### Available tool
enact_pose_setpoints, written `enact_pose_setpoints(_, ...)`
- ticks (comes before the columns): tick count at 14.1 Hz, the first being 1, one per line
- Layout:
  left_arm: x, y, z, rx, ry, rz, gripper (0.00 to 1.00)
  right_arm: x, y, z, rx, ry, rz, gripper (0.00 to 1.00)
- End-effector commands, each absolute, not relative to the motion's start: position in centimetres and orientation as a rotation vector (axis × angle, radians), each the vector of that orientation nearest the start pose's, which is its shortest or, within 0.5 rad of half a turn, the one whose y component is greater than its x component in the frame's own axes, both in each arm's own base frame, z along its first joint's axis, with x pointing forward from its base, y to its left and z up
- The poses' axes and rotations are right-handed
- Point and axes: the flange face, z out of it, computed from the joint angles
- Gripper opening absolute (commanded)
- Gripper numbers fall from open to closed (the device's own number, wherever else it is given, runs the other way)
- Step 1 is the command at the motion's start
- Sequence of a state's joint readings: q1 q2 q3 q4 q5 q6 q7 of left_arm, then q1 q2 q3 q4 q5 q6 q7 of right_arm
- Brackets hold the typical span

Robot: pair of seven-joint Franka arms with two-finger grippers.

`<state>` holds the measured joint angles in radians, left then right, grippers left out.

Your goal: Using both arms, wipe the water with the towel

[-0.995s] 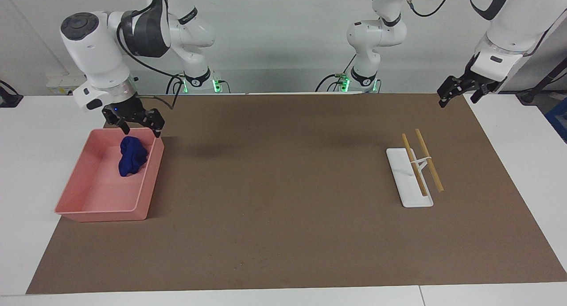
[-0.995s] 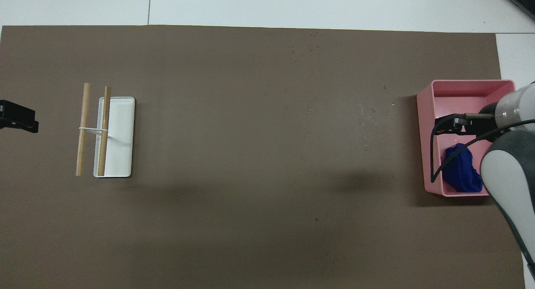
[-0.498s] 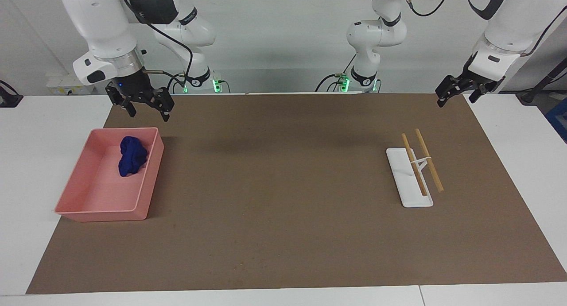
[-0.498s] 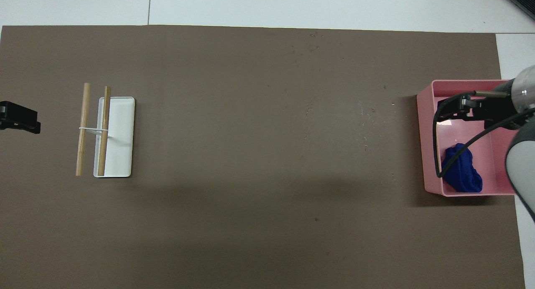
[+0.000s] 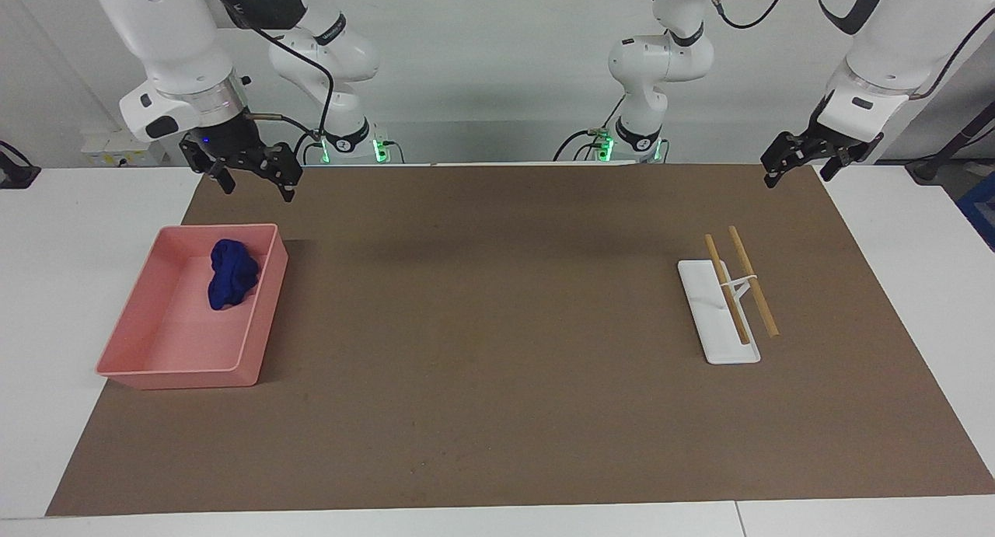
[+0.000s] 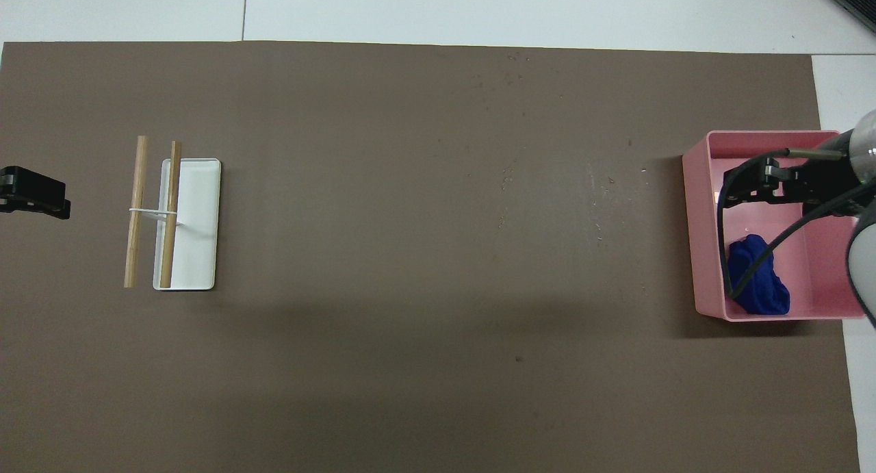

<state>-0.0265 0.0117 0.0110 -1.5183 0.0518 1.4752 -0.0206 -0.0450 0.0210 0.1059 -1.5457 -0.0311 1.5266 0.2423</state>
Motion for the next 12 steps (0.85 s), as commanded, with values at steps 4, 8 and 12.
enact_pose_setpoints(4, 54.31, -1.01, 64.34, -3.104, -0.014, 0.072, 1.00, 55.00, 3.11, 61.67, -3.157, 0.292, 0.093, 1.00)
enact_pose_setpoints(8, 54.22, -0.84, 63.95, -3.104, -0.021, 0.070, 1.00, 55.26, 3.36, 61.42, -3.143, 0.280, 0.058, 1.00)
enact_pose_setpoints(12, 54.18, -0.84, 63.93, -3.104, -0.021, 0.075, 1.00, 55.12, 3.39, 61.16, -3.142, 0.278, 0.053, 1.00)
